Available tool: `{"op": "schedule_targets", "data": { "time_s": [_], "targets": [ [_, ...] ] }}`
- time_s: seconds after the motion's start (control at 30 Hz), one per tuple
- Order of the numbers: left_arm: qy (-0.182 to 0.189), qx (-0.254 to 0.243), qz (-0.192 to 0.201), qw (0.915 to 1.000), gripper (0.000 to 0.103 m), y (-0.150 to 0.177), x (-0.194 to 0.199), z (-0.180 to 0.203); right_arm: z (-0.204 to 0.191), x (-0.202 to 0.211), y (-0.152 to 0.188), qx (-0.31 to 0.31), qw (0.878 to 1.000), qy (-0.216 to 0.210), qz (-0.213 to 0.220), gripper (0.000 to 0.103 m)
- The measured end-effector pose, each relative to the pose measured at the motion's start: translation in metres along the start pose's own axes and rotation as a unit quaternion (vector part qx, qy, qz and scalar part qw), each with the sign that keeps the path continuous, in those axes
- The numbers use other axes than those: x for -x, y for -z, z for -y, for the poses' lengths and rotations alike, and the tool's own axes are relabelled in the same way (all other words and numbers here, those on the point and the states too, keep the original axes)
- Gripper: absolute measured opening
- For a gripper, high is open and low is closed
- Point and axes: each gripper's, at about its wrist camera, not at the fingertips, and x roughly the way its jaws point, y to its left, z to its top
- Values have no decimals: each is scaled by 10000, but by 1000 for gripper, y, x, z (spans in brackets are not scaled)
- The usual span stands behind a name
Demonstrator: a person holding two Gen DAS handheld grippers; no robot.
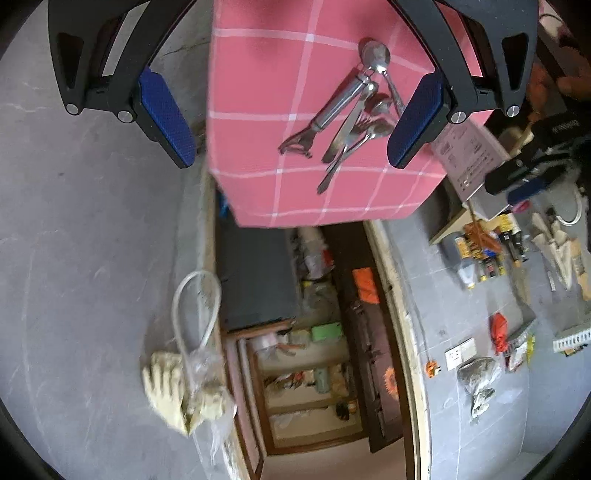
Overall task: Organize utensils
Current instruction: 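Withdraw both tools from the holder back above the table, then lower the left tool to the ornate-handled spoon while the right tool reaches the peeler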
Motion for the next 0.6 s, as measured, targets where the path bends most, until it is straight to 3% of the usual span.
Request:
{"op": "schedule_targets", "data": {
  "time_s": [0.13,0.3,0.43,0.6],
  "targets": [
    [14,200,-422,9989,103,20,-17,8,15,-28,8,-92,9983,-393,-432,100],
    [113,549,-1145,9918,102,45,-45,6,22,-74,24,-98,9908,-802,-1089,81],
    [174,1025,-1690,9801,87,66,-71,-6,16,-113,38,-57,9825,-963,-1595,63],
    [-151,1486,-2279,9622,81,84,-103,-22,5,-157,49,-27,9723,-1054,-2087,52]
  ]
}}
